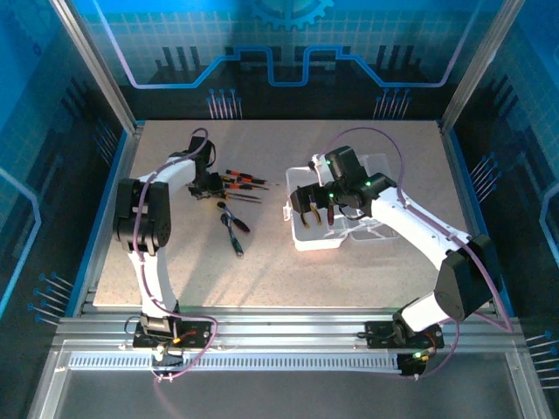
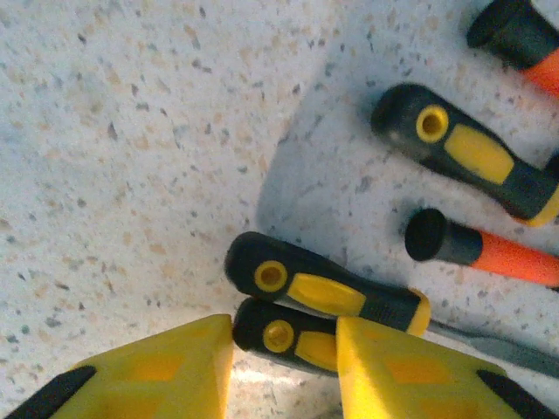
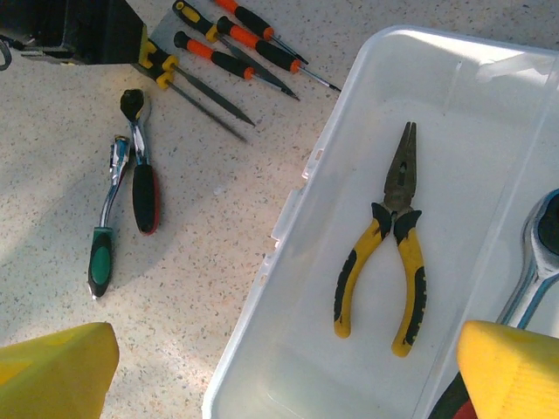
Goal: Pack the tool kit
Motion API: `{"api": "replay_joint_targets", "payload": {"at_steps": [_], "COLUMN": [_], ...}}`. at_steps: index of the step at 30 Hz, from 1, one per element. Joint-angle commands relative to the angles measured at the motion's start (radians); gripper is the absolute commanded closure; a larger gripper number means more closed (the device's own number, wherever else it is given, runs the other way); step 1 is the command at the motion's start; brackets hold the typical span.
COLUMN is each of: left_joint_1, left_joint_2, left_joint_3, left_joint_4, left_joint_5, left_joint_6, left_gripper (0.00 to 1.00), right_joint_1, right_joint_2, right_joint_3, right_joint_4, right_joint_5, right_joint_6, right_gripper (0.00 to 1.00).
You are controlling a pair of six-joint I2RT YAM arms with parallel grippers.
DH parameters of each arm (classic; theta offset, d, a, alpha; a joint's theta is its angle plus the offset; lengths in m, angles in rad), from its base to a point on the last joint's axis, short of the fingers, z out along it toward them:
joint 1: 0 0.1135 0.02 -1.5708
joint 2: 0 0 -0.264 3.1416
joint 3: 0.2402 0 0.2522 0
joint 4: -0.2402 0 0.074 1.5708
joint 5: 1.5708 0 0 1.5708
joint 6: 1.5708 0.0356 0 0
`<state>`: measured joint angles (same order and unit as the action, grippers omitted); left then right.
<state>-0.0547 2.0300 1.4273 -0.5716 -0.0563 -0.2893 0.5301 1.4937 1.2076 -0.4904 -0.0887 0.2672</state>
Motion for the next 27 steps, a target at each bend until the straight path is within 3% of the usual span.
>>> {"api": "replay_joint_targets", "payload": {"at_steps": [1,27], "left_joint_1": [0.012,0.012], "left_joint_2": [0.039,-0.026], "left_joint_3": [0.030,-0.032], "left_joint_4": [-0.051,-0.071], "left_joint_5": [-0.014,0.026], "left_joint_6": [0.022,0.045], "left_gripper": [0.66,0.97], "right_joint_1": [0.010,0.007], "right_joint_2": [0.011,0.015], "right_joint_3": [0.032,0.026], "right_joint_4": [-0.019,-0.013], "right_joint_5": [-0.021,-0.040], "right_joint_6": [-0.019,-0.026], "right_gripper": [0.00,0.00]}}
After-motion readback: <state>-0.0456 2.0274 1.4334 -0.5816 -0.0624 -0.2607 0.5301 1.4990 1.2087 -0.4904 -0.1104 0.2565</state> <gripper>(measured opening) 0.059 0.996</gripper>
